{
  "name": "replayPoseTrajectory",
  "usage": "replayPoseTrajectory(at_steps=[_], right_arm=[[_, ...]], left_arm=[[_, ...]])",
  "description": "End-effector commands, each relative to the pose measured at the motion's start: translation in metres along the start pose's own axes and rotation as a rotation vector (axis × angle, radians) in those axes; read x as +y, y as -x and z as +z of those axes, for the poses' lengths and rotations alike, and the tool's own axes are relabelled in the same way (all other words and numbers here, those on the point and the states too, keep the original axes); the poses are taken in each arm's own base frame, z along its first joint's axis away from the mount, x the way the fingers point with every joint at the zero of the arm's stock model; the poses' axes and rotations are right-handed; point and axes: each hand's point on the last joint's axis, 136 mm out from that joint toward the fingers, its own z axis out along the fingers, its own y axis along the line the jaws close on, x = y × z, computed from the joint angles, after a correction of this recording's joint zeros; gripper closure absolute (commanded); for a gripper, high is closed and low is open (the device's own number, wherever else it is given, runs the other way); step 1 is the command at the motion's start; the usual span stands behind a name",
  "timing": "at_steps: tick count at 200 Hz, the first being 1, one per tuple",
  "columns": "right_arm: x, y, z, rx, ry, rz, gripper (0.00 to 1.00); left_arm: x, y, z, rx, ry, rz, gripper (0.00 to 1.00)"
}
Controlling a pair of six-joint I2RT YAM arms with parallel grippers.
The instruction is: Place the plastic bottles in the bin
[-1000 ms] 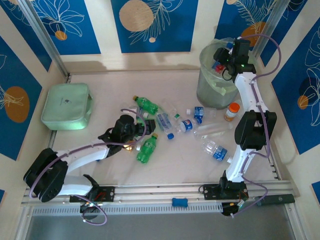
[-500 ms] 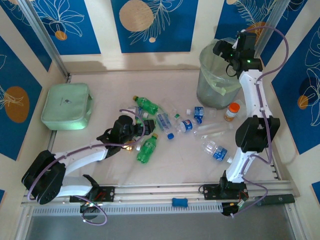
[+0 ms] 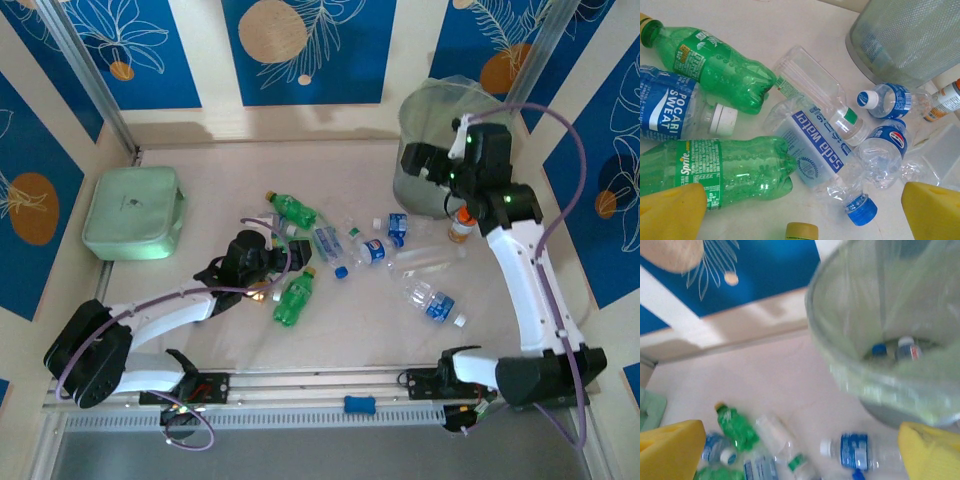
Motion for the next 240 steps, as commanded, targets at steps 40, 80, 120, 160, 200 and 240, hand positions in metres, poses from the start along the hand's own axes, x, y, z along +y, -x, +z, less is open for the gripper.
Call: replayPoseTrajectory(at_steps=[40, 80, 120, 160, 200, 240], right_arm=[[-0.056, -0.144, -0.002, 0.305, -0.171, 0.299, 0.01], [-0.095, -0.206, -0.006, 0.43, -0.342, 0.386, 0.01], [-0.138, -0.247, -0.015, 0.5, -0.497, 0.532, 0.01], [-0.151, -0.263, -0.016, 0.507, -0.533, 0.562, 0.01], [-0.142, -0.278, -0.013, 0.557, -0.477, 0.613, 0.01], [-0.121, -0.289, -0.015, 0.589, -0.418, 0.653, 0.01]], left_arm=[[-0.008, 0.004, 0.001, 0.0, -0.048, -0.006, 0.01], [-0.005, -0.002, -0.002, 0.008, -0.045, -0.011, 0.01], [0.0, -0.005, -0.007, 0.007, -0.03, 0.0, 0.01], [0.003, -0.005, -0.01, 0.001, -0.021, 0.013, 0.01], [0.002, -0.003, -0.013, -0.007, -0.026, 0.015, 0.01], [0.004, -0.004, -0.017, -0.013, -0.022, 0.014, 0.01]])
